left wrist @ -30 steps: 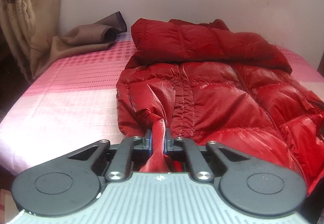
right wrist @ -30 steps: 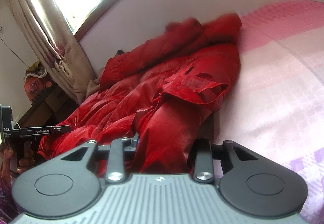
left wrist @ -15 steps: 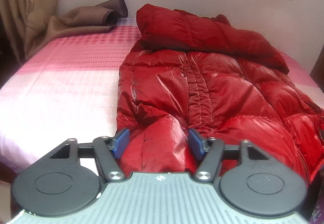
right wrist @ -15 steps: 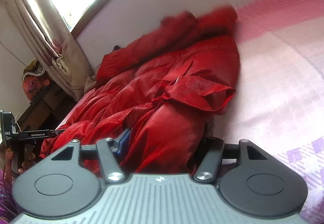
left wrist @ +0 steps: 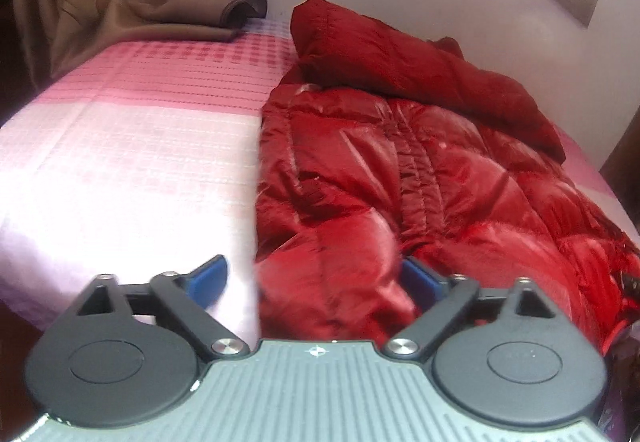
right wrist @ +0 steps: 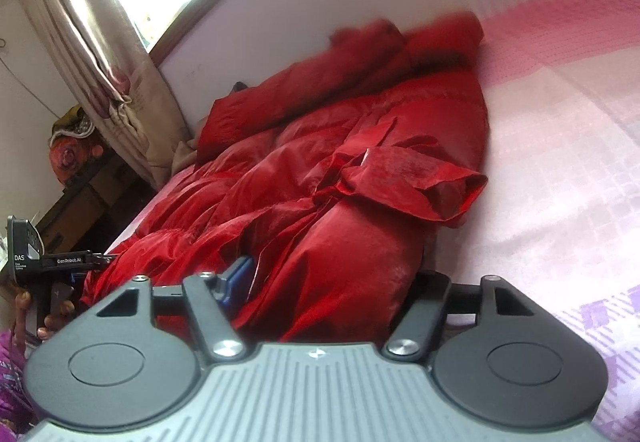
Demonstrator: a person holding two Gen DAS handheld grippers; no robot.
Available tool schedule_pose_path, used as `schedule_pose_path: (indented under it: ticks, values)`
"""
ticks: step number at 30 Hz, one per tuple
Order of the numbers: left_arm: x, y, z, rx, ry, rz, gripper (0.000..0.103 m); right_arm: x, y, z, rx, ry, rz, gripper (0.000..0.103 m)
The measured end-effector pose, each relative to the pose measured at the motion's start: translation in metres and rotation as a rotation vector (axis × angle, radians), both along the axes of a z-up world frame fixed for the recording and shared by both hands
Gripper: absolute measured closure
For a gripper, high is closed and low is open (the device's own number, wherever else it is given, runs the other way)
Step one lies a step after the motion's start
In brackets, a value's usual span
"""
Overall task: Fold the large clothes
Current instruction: 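Open the left tool off the hem while the right tool keeps holding, then close the left tool on the jacket hem edge while the right tool holds hem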
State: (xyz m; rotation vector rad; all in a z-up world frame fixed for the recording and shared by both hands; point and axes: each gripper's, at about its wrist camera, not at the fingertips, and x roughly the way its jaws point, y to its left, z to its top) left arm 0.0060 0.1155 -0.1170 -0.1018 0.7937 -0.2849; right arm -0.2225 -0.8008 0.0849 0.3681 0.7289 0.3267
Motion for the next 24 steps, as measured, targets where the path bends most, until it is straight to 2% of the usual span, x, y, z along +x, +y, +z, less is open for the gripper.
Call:
schedule_pose_path:
  ticks: [7, 8, 9, 12, 14, 15, 16, 19, 24]
  values:
    - [-0.007, -0.004, -0.003, -0.022, 0.052, -0.127, 0.01, 0.002, -0.005, -0.002, 0.038, 0.006, -0.003, 0.035]
    - [-0.008, -0.006, -0.004, -0.029, 0.048, -0.134, 0.019, 0.001, -0.005, -0.002, 0.036, 0.005, -0.002, 0.035]
    - [-0.01, -0.007, -0.005, -0.033, 0.034, -0.139, 0.039, 0.001, -0.004, -0.002, 0.034, 0.005, -0.001, 0.035]
    - [-0.014, -0.013, 0.002, -0.038, -0.016, -0.125, 0.076, 0.002, -0.003, -0.001, 0.031, 0.003, -0.001, 0.035]
    - [-0.018, -0.019, 0.008, -0.032, -0.059, -0.096, 0.084, 0.003, -0.001, -0.001, 0.014, 0.001, 0.0, 0.047]
    - [-0.02, -0.021, 0.01, -0.038, -0.073, -0.081, 0.086, 0.004, 0.0, -0.001, 0.016, 0.005, -0.001, 0.058]
    - [-0.021, -0.022, 0.011, -0.051, -0.077, -0.068, 0.086, 0.005, 0.0, -0.001, 0.025, 0.01, -0.007, 0.065]
    - [-0.027, -0.018, 0.014, -0.079, -0.09, -0.039, 0.088, 0.004, -0.007, 0.001, 0.085, 0.01, -0.027, 0.072]
    - [-0.042, -0.012, 0.017, -0.076, -0.092, -0.022, 0.089, -0.011, -0.016, 0.002, 0.173, 0.025, -0.042, 0.075]
